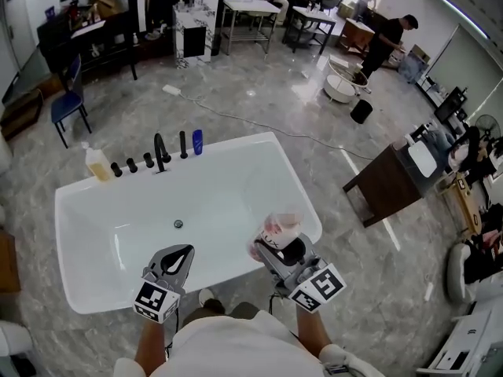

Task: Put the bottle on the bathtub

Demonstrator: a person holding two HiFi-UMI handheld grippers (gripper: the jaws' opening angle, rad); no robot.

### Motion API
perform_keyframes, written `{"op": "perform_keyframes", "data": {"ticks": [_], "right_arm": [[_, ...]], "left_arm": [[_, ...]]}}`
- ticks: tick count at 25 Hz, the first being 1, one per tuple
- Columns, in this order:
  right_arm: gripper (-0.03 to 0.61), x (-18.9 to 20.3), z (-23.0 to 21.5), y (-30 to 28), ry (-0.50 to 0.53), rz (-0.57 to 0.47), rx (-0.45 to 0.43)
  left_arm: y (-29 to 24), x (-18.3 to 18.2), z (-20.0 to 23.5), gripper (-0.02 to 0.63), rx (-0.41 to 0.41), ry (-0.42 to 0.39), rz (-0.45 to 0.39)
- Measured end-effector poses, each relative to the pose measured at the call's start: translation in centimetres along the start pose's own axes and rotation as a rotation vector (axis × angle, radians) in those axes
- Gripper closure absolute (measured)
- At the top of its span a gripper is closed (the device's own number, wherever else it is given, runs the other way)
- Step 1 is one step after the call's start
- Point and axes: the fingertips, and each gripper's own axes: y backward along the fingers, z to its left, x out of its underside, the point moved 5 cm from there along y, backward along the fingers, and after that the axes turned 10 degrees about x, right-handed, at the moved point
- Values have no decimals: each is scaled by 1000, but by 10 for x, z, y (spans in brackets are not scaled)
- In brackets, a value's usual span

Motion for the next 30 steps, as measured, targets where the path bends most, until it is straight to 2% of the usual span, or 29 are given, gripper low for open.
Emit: {"op": "perform_keyframes", "data": {"ticks": [8, 14, 22, 30], "right_arm": [[336, -8, -61, -50, 35, 15, -17], [336, -3, -121, -79, 27, 58, -72], [336, 20, -174, -132, 47, 100, -112], [336, 69, -187, -191, 69, 141, -92]], "left_arm": [[-60, -17, 39, 617, -14, -15, 7], [-113, -16, 47, 617, -66, 20, 32], [-163, 1, 78, 617, -83, 46, 58], [-185, 39, 129, 617, -62, 95, 51]]}}
